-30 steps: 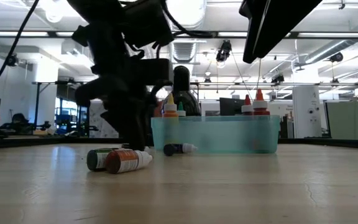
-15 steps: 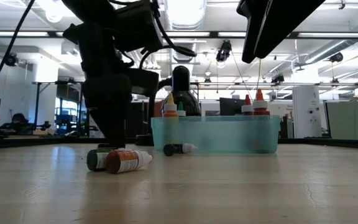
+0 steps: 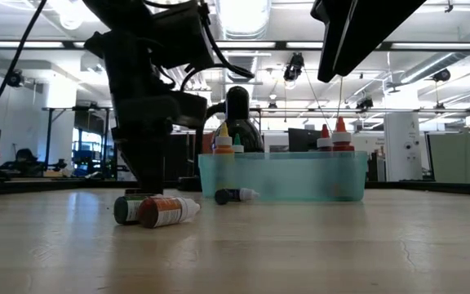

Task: Pick & Place food coloring
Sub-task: Move the violet food coloring bottle to the middle left of the table

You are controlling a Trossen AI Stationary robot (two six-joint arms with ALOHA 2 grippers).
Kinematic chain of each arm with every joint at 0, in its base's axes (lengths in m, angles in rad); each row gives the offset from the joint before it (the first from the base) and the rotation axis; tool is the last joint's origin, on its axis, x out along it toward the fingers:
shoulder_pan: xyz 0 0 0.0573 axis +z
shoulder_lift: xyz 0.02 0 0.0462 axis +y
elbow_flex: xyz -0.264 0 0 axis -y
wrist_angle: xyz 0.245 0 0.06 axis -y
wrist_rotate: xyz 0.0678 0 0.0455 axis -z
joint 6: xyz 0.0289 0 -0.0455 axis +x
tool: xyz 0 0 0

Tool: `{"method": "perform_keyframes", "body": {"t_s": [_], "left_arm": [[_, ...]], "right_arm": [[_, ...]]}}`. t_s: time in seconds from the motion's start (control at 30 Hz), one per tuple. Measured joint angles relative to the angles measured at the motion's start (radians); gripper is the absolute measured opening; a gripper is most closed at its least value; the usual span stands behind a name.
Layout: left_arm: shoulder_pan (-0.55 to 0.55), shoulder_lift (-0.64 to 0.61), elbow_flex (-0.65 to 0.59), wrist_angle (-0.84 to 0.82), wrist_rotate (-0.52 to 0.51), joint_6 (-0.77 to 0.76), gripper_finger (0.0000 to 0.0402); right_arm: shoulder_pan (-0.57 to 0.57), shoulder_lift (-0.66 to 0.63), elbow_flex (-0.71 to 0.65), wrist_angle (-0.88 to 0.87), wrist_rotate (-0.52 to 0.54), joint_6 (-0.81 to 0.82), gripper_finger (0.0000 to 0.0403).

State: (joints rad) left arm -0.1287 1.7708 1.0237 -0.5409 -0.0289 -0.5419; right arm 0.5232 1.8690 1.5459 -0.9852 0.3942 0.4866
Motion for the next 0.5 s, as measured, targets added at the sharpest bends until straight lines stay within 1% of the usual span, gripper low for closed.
{"method": "perform_keyframes", "body": {"t_s": [0.07, 0.13, 0.17, 0.23, 0.3, 0.4, 0.5], "left_arm": [[-0.002, -0.025, -0.004, -0.021, -0.015, -0.004, 0.0031], [-0.007, -0.062, -0.008, -0.054, -0.058, -0.017, 0.0029], [-0.012, -0.085, -0.008, -0.067, -0.097, -0.024, 0.003], [-0.027, -0.146, -0.017, -0.087, -0.207, -0.049, 0.0035], [-0.05, -0.218, -0.051, -0.094, -0.315, -0.088, 0.0036], [-0.086, -0.332, -0.142, -0.012, -0.426, -0.17, 0.0031], [-0.125, -0.456, -0.265, 0.145, -0.574, -0.265, 0.0028]], "right_arm": [[0.0, 0.0, -0.001, 0.0, 0.0, 0.0, 0.0219], [0.0, 0.0, -0.002, -0.001, 0.0, -0.001, 0.0219], [0.0, 0.0, -0.002, -0.001, -0.001, -0.004, 0.0219], [0.0, -0.002, -0.002, -0.001, -0.001, -0.018, 0.0219], [0.0, -0.002, -0.002, -0.002, -0.001, -0.024, 0.0219], [0.0, -0.002, -0.004, -0.005, -0.001, -0.028, 0.0219], [0.0, -0.004, -0.004, -0.003, -0.001, -0.028, 0.0219]]}}
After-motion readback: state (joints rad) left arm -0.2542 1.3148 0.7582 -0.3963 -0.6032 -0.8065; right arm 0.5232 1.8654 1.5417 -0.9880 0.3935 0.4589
